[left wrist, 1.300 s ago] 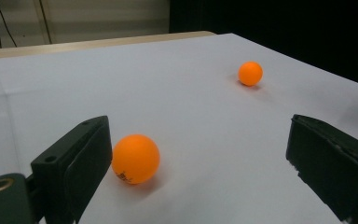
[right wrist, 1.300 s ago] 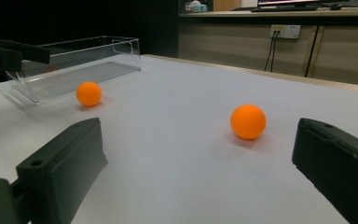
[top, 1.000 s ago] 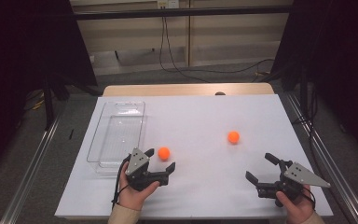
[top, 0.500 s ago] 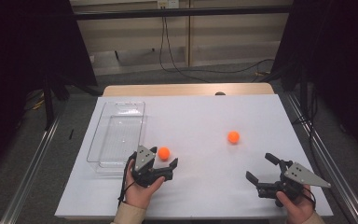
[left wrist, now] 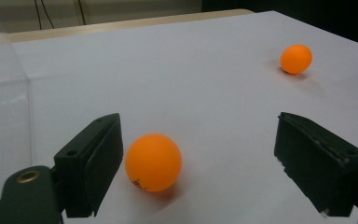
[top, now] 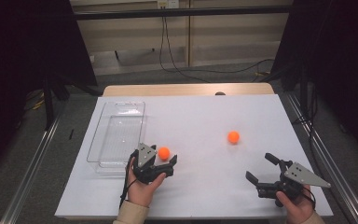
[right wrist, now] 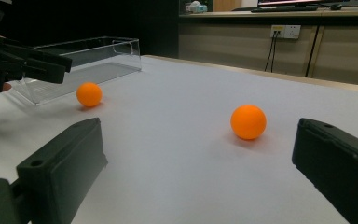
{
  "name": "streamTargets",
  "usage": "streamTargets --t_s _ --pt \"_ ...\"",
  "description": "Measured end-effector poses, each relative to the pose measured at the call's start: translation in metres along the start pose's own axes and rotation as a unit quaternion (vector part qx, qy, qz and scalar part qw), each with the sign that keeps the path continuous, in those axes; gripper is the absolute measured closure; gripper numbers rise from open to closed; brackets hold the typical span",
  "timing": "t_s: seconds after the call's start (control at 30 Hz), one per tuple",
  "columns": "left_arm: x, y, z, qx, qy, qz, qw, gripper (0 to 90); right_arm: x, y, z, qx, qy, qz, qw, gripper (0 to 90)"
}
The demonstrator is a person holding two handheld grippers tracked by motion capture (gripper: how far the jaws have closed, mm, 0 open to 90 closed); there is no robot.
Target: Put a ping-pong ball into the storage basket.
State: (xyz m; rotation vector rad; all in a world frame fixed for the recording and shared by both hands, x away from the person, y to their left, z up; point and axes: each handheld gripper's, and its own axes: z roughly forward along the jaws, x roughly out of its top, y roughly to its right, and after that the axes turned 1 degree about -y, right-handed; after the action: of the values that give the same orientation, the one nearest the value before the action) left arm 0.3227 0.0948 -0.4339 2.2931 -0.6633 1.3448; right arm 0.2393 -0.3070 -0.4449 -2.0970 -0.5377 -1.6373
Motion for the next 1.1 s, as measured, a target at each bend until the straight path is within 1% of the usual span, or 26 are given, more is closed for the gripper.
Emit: streamTargets --t_s 0.17,0.33,0.4,0.5,0.57,0.67,0.7,0.77,0.8,1.0,1.1 --pt "0.0 0.0 0.002 0.007 -0.005 0.003 1.0 16.6 0.0 0.0 0.0 0.001 0.0 0.0 1.0 1.8" --pt "0.001 0.0 0.005 0.01 -0.006 -0.001 0.9999 18.5 0.0 0.0 0.0 0.0 0.0 0.0 1.0 1.8" --pt "0.001 0.001 0.007 0.012 -0.013 0.004 0.9998 18.6 0.0 0.0 0.0 0.001 0.0 0.0 1.0 1.8" --pt "0.002 0.003 0.008 0.024 -0.014 0.001 0.9996 20.8 0.0 0.0 0.0 0.0 0.0 0.0 1.0 1.8" --pt "0.002 0.003 0.009 0.027 -0.016 0.001 0.9995 22.2 0.0 0.0 0.0 0.001 -0.001 -0.002 1.0 1.8" --pt "0.002 0.003 0.011 0.033 -0.017 -0.006 0.9993 23.5 0.0 0.0 0.0 0.002 -0.002 -0.003 1.0 1.8" --pt "0.003 0.003 0.011 0.036 -0.019 -0.004 0.9992 24.4 0.0 0.0 0.0 0.002 -0.002 -0.002 1.0 1.8" --pt "0.003 0.003 0.012 0.039 -0.022 -0.003 0.999 24.7 0.0 0.0 0.0 0.001 -0.001 -0.001 1.0 1.8" --pt "0.003 0.003 0.013 0.039 -0.023 -0.007 0.999 24.9 0.0 0.0 0.0 0.002 -0.001 -0.002 1.0 1.8" --pt "0.001 0.004 0.021 0.046 -0.039 -0.003 0.9982 26.4 0.0 0.0 0.0 0.002 -0.001 -0.001 1.0 1.8" --pt "0.0 0.003 0.023 0.049 -0.04 -0.007 0.998 26.4 0.0 0.001 0.0 0.002 -0.002 0.0 1.0 1.8"
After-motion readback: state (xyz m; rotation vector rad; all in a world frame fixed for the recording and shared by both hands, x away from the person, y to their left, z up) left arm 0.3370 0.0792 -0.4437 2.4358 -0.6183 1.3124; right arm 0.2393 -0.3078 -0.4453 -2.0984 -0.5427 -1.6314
